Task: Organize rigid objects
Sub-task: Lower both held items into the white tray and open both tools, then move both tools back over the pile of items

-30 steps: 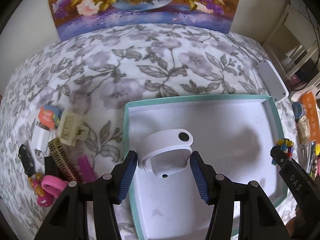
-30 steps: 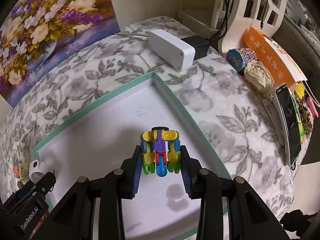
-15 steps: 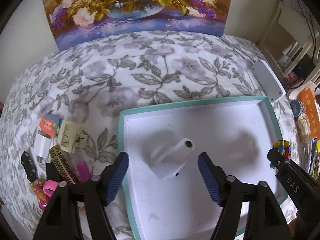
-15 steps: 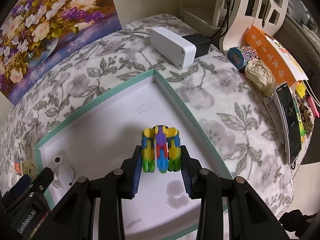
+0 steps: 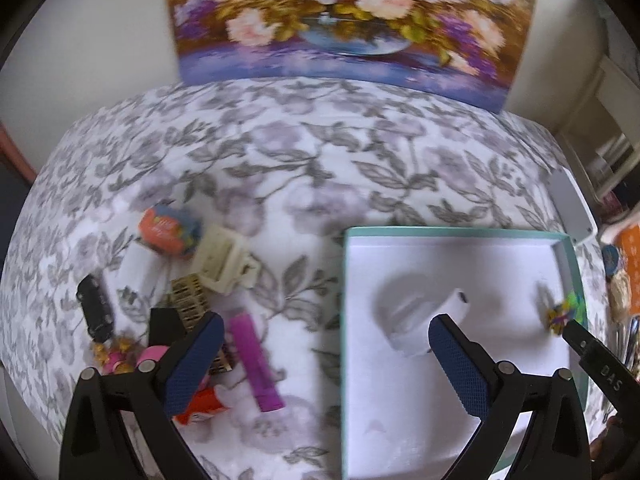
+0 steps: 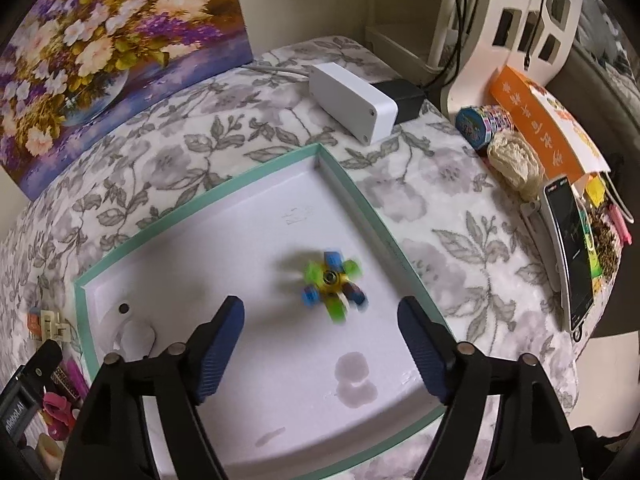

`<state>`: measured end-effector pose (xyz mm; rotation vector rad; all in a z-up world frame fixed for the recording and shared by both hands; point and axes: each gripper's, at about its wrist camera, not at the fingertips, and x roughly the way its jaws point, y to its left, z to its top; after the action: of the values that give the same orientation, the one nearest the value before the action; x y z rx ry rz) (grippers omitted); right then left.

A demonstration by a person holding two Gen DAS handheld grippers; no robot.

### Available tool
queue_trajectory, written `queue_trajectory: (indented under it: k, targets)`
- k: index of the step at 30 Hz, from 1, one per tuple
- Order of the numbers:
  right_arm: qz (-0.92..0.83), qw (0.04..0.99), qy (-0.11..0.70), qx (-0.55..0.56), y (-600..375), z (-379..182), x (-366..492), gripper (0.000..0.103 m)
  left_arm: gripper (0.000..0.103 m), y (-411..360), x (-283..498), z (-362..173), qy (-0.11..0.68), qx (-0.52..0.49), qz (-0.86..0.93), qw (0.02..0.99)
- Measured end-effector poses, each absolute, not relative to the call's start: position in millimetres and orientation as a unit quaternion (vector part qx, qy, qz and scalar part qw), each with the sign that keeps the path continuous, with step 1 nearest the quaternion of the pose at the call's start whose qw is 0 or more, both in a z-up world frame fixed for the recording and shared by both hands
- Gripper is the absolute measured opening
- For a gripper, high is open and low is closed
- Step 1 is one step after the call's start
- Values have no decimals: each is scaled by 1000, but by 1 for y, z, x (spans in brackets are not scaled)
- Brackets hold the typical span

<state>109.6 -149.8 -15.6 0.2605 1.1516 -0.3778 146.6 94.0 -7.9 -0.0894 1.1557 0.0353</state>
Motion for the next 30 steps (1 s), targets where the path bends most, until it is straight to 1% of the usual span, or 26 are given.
queue_trajectory:
  k: [14, 20, 23, 30]
  targets:
    - [-122, 847, 511, 79, -86, 27, 107, 81, 103, 192, 123, 5, 514, -165, 78, 838]
    - [-84, 857, 503, 73, -47, 45, 106, 81, 103, 229, 107, 15, 491, -164, 120, 847]
    - [-65, 859, 502, 75, -25, 49, 107, 81, 103, 246, 100, 15, 493, -171, 134, 843]
    - [-17, 847, 528, 55, 37, 33, 113, 81, 103, 283, 90, 13, 505, -172, 172, 828]
